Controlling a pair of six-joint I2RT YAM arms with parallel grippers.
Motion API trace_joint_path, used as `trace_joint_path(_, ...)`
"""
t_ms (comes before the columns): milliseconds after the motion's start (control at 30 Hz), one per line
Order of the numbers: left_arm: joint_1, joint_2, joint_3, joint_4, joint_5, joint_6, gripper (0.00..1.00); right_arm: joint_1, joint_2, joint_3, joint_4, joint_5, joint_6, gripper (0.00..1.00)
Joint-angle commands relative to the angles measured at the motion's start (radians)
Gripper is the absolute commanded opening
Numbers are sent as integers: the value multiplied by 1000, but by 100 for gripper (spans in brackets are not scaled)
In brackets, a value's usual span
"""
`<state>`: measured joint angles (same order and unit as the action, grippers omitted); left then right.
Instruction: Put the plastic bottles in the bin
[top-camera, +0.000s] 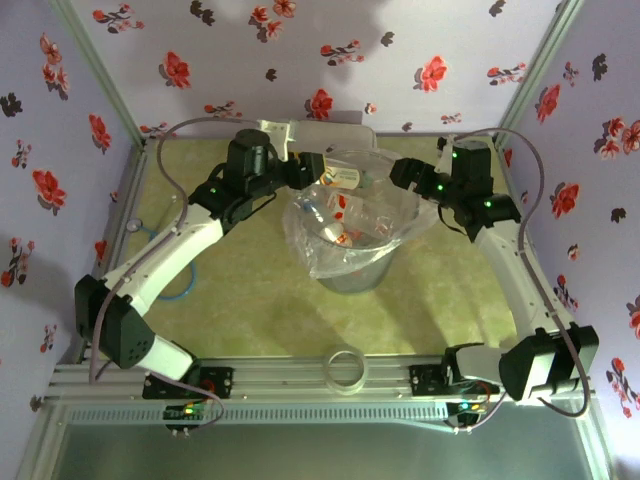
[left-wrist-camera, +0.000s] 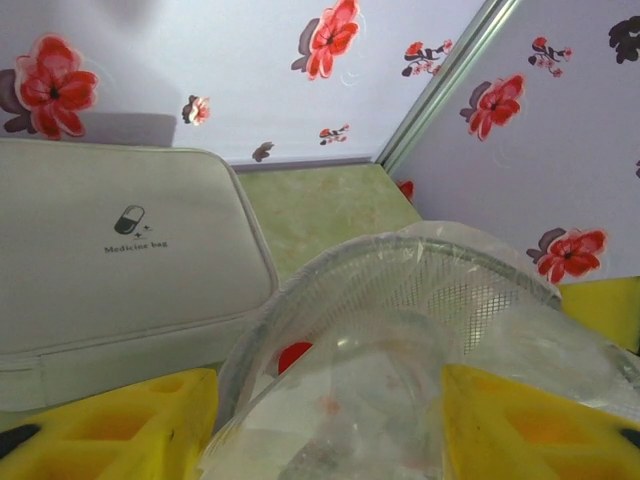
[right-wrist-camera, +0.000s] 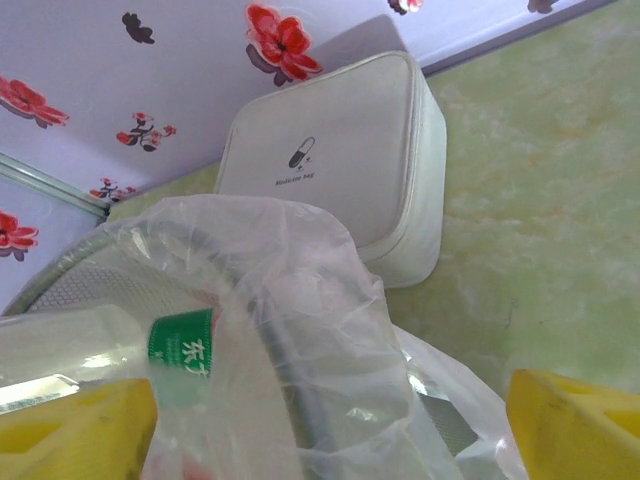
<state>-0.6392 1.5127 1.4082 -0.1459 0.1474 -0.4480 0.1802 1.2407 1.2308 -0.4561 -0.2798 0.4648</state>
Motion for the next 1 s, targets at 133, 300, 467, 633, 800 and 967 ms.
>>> trace_joint_path(133, -36, 135, -66, -264, 20, 30, 30, -44, -67, 42, -46, 59, -8, 94)
trace_joint_path(300, -33, 98, -74, -258, 17, 39, 32, -55, -68, 43, -51, 56, -9, 94)
trace_joint_path(467, -13, 33, -60, -207, 58, 69, 55, -69, -82, 36, -46, 85, -14, 94)
trace_joint_path(633, 1, 20, 75, -200, 120, 106, 72, -92, -112, 17, -47, 146, -23, 94)
trace_joint_path(800, 17, 12, 156, -176, 158, 126, 98, -106, -157, -23, -73, 320, -76, 95)
trace_joint_path(967, 102, -70, 132, -148, 161, 124, 100, -117, -183, -88, -102, 516, -127, 99)
